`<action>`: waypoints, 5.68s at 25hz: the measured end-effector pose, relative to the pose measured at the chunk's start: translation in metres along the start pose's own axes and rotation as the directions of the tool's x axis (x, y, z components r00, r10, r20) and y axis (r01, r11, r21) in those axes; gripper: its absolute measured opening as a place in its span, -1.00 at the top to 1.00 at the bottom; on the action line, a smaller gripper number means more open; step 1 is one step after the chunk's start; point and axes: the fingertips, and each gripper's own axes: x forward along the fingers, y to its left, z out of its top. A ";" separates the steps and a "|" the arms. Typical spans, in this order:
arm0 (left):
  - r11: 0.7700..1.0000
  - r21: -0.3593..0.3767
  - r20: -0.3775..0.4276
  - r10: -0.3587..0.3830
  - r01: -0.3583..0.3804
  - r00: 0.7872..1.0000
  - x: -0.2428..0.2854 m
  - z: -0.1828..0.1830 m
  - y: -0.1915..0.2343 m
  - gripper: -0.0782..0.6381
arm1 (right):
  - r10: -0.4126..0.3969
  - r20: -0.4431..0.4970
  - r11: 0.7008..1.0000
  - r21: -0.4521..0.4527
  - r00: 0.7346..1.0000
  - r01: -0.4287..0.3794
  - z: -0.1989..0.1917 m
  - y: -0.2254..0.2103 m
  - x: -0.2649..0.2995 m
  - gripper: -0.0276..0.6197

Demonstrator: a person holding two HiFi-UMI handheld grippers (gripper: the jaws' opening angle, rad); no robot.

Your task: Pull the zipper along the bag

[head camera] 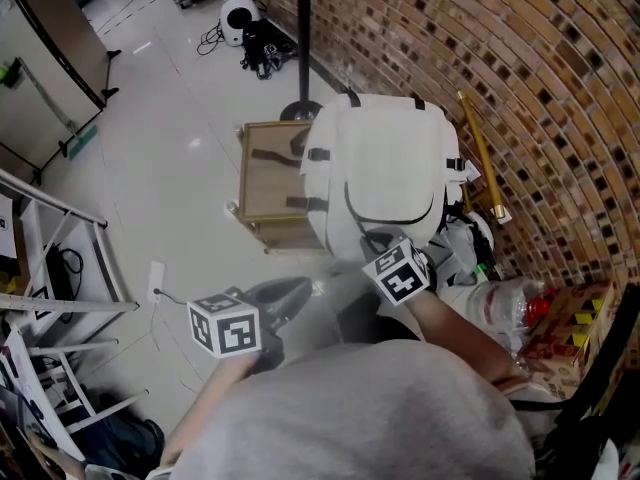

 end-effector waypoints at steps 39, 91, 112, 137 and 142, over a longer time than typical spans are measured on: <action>1.000 0.021 -0.125 -0.001 0.004 0.992 0.145 -0.004 -0.053 0.78 | 0.099 0.052 0.995 0.026 0.994 -0.100 -0.068 -0.070 -0.038 0.82; 0.998 0.017 -0.214 -0.054 0.059 0.975 0.231 0.022 -0.049 0.78 | -0.048 -0.028 0.971 0.233 0.998 0.053 -0.114 -0.200 -0.050 0.82; 1.000 -0.014 -0.147 -0.015 0.013 0.989 0.237 0.055 -0.028 0.78 | -0.052 -0.005 0.966 0.254 0.999 0.051 -0.080 -0.248 -0.036 0.82; 0.996 -0.046 0.007 0.080 -0.079 0.997 0.226 0.085 -0.011 0.78 | 0.067 0.038 0.993 0.092 0.997 -0.071 -0.017 -0.261 -0.010 0.81; 0.997 -0.030 0.007 0.065 -0.065 0.998 0.216 0.083 -0.016 0.78 | 0.010 0.061 0.995 0.100 0.998 -0.016 -0.014 -0.264 -0.019 0.60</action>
